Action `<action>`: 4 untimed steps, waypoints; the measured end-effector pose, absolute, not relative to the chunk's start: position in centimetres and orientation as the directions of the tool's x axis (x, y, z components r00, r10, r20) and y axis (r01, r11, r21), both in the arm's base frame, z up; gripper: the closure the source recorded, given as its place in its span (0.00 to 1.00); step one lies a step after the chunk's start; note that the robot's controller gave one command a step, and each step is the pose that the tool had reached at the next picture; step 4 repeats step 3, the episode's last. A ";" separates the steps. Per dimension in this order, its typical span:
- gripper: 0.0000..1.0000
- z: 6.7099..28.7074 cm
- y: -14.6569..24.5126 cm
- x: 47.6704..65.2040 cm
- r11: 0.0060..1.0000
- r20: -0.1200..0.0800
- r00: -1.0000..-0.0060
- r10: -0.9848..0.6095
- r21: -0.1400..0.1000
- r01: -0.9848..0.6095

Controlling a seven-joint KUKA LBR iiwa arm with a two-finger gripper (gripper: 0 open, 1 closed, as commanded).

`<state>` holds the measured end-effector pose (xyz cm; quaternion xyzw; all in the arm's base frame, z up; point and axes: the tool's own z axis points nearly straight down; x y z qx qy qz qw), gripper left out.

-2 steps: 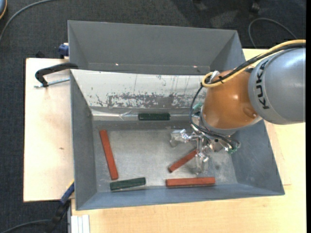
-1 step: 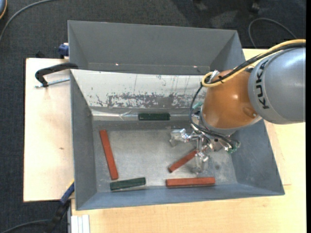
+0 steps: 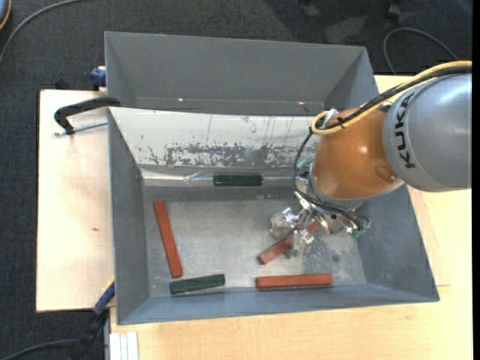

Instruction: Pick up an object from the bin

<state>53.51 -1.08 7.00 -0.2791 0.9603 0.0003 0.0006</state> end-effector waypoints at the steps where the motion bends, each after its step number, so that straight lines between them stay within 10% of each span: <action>1: 1.00 12.0 -1.0 53.8 0.845 -0.010 -0.845 -0.535 -0.005 -0.535; 4: 1.00 17.9 -0.7 54.2 0.846 -0.008 -0.846 -0.533 -0.004 -0.533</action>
Offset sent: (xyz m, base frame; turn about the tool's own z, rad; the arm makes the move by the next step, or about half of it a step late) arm 0.0000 0.0001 0.0466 0.0000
